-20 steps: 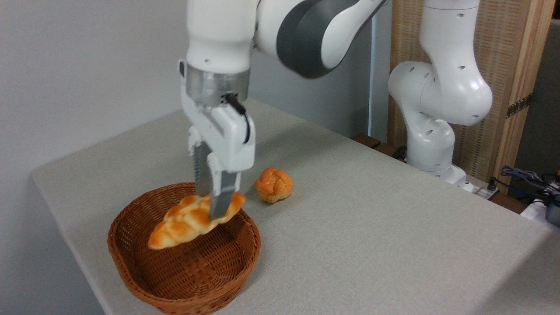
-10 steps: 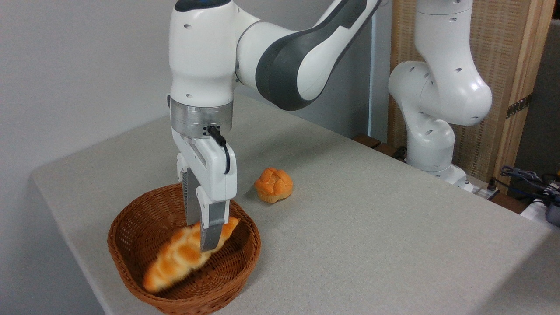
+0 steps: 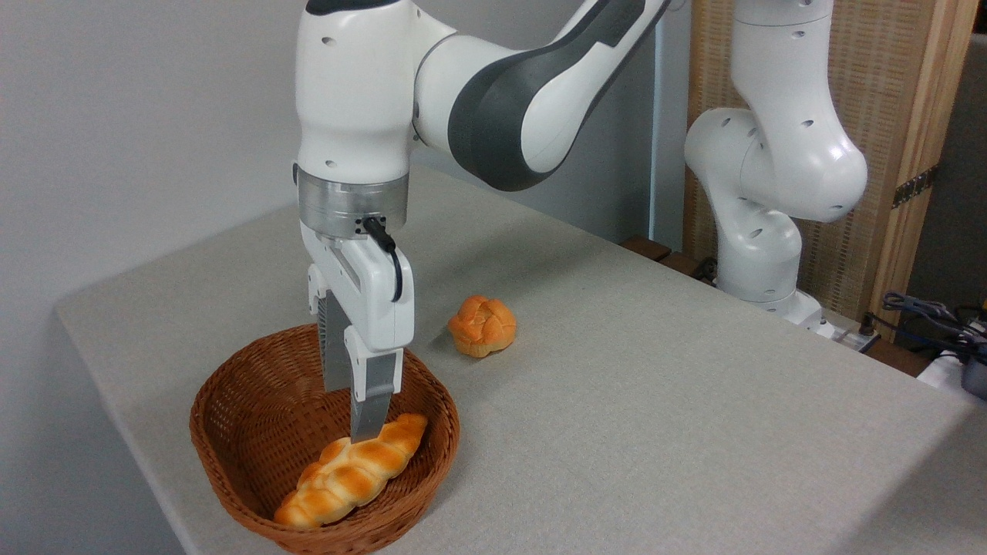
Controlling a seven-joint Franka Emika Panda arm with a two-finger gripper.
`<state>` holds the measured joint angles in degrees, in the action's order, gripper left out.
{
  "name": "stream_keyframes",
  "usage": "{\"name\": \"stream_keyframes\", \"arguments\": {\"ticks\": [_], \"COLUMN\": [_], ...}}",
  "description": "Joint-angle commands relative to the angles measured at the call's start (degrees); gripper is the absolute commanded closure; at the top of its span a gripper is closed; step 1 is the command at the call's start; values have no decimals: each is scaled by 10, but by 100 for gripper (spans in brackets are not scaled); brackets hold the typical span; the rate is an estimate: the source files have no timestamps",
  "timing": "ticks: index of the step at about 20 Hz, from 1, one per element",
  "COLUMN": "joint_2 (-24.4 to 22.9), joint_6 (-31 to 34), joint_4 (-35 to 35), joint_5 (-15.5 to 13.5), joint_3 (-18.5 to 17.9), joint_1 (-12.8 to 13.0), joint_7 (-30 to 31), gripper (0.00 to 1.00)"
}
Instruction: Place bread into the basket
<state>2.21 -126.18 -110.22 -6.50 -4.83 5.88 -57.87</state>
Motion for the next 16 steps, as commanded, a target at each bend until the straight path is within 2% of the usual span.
{"name": "stream_keyframes", "arguments": {"ticks": [1, 4, 6, 10, 13, 16], "joint_2": [-25, -17, -14, -14, -6, -11], "joint_6": [57, 214, 278, 327, 359, 359], "joint_4": [26, 121, 165, 201, 213, 214], "joint_5": [3, 8, 8, 8, 9, 9], "joint_3": [-1, -3, -4, -4, 1, 4], "joint_1": [0, -4, -7, -7, -7, -6], "joint_7": [65, 104, 127, 188, 191, 190], "gripper": [0, 0, 0, 0, 0, 0]}}
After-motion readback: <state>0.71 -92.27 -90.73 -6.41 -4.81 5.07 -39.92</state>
